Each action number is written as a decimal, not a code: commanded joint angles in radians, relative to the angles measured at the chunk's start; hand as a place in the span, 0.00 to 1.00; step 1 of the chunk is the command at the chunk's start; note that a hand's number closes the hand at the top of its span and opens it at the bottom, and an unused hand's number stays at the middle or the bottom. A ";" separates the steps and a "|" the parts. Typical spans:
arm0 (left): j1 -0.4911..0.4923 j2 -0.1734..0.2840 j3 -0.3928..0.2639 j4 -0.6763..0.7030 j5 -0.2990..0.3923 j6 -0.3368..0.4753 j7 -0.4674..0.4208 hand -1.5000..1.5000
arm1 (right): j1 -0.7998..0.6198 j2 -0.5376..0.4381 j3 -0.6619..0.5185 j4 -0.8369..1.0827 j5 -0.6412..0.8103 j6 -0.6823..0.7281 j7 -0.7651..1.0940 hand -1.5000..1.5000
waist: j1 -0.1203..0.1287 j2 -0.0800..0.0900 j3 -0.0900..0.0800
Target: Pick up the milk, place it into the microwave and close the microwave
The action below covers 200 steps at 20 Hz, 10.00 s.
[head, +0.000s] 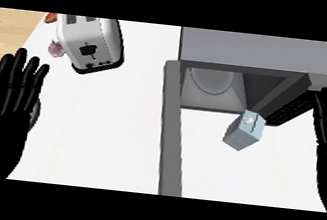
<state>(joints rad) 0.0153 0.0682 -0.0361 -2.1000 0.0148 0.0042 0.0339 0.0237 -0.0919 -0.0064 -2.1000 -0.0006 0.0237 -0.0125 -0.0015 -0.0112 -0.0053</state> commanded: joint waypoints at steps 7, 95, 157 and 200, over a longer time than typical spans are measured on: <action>0.018 -0.066 -0.034 -0.051 -0.003 0.178 0.087 0.00 | -0.063 0.043 0.058 -0.101 0.102 -0.100 0.216 0.00 | 0.005 0.009 0.005; 1.060 -0.047 0.239 -0.264 0.426 -0.442 -0.546 0.00 | -0.437 -0.072 -0.152 1.619 0.356 -0.453 -0.773 1.00 | 0.026 0.017 0.007; 0.741 0.034 0.379 0.011 0.434 -0.526 -0.433 0.00 | -1.067 -0.113 -0.206 1.929 0.445 -0.679 -0.540 0.00 | 0.128 0.069 0.008; 0.626 -0.068 -0.137 -0.104 0.033 -0.424 -0.258 0.00 | -0.579 0.014 -0.233 1.627 0.242 0.016 -0.848 0.00 | -0.037 -0.005 0.004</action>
<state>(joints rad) 0.6519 0.0009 -0.1187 -2.2101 0.0862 -0.4202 -0.2493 -0.6661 -0.0818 -0.2718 -0.3893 0.2462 -0.0260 -0.8667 -0.0272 -0.0115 -0.0010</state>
